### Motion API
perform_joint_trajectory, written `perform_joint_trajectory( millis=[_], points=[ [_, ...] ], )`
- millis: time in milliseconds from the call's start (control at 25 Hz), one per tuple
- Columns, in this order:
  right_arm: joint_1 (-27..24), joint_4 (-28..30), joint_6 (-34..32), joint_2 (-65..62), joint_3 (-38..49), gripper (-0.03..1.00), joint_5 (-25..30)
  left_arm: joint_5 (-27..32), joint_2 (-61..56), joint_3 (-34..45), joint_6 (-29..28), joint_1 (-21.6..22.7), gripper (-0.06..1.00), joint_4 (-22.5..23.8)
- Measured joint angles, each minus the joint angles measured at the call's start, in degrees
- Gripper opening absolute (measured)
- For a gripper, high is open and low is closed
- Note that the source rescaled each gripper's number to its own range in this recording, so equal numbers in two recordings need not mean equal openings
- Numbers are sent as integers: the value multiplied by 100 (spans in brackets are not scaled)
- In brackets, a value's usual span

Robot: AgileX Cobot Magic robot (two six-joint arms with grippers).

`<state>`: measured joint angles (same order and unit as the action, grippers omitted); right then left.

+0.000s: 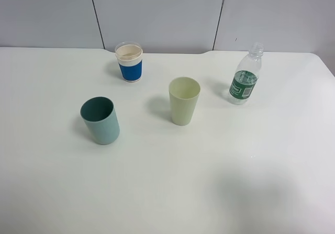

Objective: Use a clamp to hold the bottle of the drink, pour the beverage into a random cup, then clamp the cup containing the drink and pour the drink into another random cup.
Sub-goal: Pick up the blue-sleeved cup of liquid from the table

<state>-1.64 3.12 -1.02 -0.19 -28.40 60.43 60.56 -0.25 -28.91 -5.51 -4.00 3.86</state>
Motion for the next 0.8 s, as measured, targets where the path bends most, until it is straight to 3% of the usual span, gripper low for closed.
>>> perform_joint_trajectory(
  millis=[800],
  points=[
    [0,0,0,0,0,100,0,0,0,0,-24,0,83,25]
  ],
)
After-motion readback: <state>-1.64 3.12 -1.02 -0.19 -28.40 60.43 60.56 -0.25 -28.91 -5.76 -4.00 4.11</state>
